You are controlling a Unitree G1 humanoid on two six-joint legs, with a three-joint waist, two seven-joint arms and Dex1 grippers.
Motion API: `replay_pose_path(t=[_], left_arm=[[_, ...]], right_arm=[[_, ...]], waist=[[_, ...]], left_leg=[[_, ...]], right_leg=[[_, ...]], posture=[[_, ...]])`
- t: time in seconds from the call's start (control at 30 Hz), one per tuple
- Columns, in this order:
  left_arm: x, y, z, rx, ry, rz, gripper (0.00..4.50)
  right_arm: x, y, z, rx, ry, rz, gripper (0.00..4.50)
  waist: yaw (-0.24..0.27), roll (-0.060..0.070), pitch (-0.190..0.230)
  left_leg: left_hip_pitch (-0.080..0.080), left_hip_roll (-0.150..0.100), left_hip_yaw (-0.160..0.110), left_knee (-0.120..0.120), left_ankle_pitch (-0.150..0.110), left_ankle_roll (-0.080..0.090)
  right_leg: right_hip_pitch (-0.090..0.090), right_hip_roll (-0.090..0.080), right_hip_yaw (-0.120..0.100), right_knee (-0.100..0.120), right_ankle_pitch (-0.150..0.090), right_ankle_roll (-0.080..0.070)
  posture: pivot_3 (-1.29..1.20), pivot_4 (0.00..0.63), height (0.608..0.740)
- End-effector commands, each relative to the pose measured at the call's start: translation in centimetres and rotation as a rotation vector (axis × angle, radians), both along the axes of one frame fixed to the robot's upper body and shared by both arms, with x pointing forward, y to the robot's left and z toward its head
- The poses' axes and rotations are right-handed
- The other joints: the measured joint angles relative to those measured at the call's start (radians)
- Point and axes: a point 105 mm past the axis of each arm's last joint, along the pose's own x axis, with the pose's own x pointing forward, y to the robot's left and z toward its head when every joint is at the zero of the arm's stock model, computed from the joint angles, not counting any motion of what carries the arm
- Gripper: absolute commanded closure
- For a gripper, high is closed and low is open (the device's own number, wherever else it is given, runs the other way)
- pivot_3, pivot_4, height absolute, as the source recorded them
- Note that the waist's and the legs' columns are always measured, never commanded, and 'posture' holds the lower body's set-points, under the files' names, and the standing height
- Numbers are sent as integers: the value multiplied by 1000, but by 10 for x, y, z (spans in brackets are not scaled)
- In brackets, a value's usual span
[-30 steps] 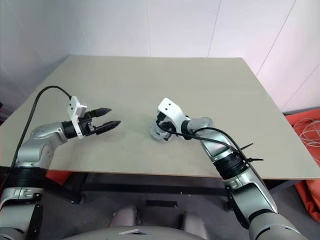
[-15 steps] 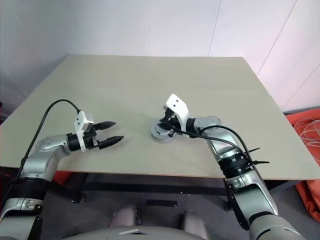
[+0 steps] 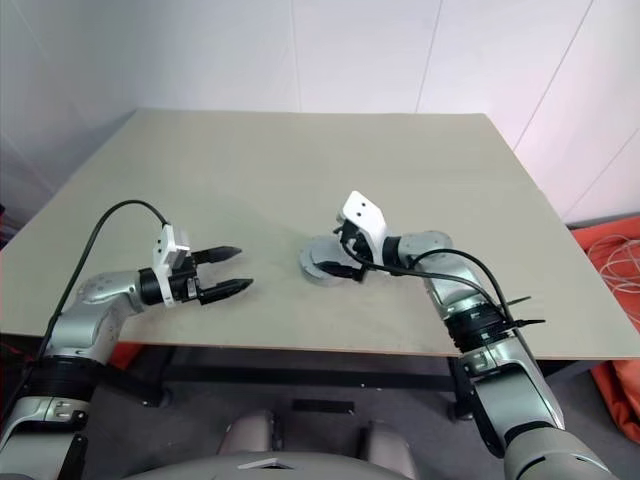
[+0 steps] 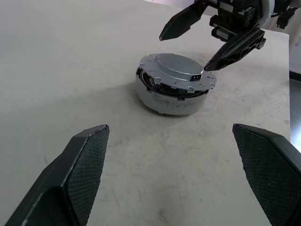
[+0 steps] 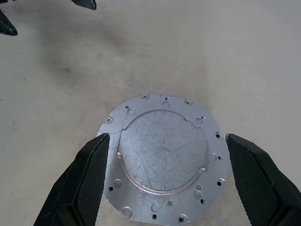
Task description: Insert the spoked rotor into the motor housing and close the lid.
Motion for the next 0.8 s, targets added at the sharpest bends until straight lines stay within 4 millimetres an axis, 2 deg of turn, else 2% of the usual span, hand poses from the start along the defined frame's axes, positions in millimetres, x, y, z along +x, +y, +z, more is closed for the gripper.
replay_pose_path(t=[0.03, 0.37, 0.6, 0.73, 0.8], left_arm=[[3, 2, 14, -11, -45, 2, 0], [2, 8, 14, -8, -39, 22, 0], [4, 7, 16, -11, -47, 28, 0], [5, 7, 17, -10, -53, 33, 0], [5, 7, 17, -10, -56, 36, 0]], right_arm=[[7, 5, 13, 15, -50, 24, 27], [4, 6, -1, -26, -25, 74, 27], [11, 4, -7, -55, -45, 44, 27], [12, 5, -7, -54, -51, 42, 1268], [12, 7, -5, -43, -54, 48, 1305]], waist=[[0, 0, 0], [0, 0, 0], [-1, 0, 0], [-1, 0, 0], [0, 0, 0]], left_leg=[[0, 0, 0, 0, 0, 0], [0, 0, 0, 0, 0, 1], [0, 0, 0, 0, 0, 1], [0, 0, 0, 0, -1, 1], [0, 0, 0, 0, -1, 1]], right_leg=[[0, 0, 0, 0, 0, 0], [0, 0, 0, 0, 0, 0], [0, 0, 0, 0, 0, 0], [0, 0, 0, 0, 0, 0], [0, 0, 0, 0, 0, 0]], posture=[[0, 0, 740], [0, 0, 740], [0, 0, 740], [0, 0, 740], [0, 0, 740]])
